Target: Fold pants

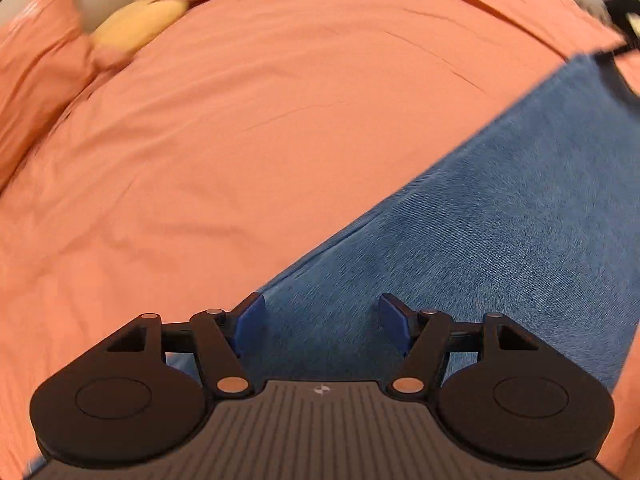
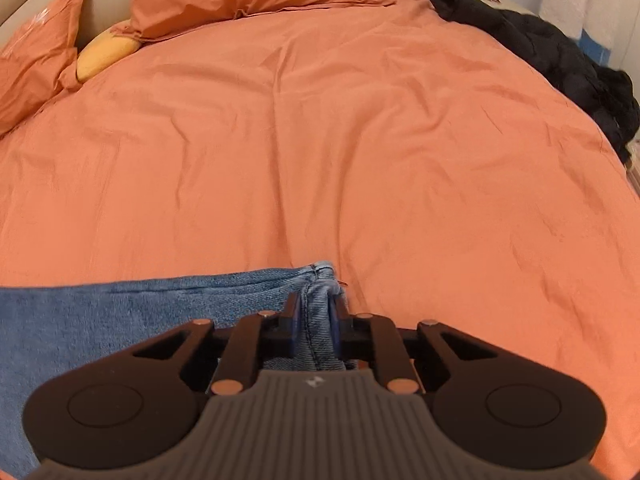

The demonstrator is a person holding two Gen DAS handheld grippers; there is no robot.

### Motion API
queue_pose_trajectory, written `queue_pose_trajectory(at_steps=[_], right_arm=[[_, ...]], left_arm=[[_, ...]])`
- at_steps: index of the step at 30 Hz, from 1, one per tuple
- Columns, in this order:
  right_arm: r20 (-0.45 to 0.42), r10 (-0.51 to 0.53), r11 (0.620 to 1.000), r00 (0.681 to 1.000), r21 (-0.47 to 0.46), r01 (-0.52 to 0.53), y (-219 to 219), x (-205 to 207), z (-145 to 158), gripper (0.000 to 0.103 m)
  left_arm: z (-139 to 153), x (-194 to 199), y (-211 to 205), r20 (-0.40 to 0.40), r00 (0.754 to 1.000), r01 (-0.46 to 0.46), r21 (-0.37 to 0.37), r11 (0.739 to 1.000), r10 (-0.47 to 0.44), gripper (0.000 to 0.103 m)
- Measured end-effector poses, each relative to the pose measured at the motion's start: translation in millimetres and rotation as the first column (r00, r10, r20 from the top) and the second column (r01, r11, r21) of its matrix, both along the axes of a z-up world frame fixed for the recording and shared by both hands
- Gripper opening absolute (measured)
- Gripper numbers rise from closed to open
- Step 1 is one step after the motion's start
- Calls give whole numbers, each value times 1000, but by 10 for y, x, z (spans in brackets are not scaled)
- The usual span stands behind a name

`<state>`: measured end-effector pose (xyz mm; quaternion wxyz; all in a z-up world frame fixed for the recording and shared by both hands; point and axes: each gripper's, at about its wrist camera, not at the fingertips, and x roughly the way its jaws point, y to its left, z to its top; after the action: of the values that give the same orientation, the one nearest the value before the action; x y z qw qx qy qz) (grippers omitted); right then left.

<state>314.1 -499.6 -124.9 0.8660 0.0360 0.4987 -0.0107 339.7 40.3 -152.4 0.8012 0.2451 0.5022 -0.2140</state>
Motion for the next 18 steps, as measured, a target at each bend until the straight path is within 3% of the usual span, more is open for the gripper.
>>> queue_pose_trajectory(at_steps=[4, 5, 6, 7, 9, 14, 18], right_arm=[[104, 43, 998, 994, -54, -37, 88, -62, 213, 8], [130, 37, 998, 991, -56, -30, 74, -68, 256, 7], [141, 16, 999, 990, -47, -9, 50, -49, 269, 7], [138, -3, 999, 990, -34, 7, 27, -16, 255, 7], [128, -15, 999, 992, -40, 21, 21, 43, 188, 7], [95, -20, 995, 995, -99, 30, 82, 137, -59, 6], [61, -36, 994, 997, -100, 43, 81, 204, -189, 8]], left_arm=[[-137, 80, -153, 1, 999, 43, 48, 998, -44, 71], [-180, 107, -177, -19, 999, 41, 49, 998, -40, 60], [-224, 125, -201, -24, 999, 32, 58, 998, -31, 41], [-257, 127, -234, -17, 1000, 23, 75, 997, -22, 33], [-307, 101, -298, 46, 999, 8, 134, 991, -15, 6], [-334, -15, -335, 121, 993, -21, 157, 987, 2, 1], [-374, 30, -346, 171, 982, -110, 188, 976, 78, 0]])
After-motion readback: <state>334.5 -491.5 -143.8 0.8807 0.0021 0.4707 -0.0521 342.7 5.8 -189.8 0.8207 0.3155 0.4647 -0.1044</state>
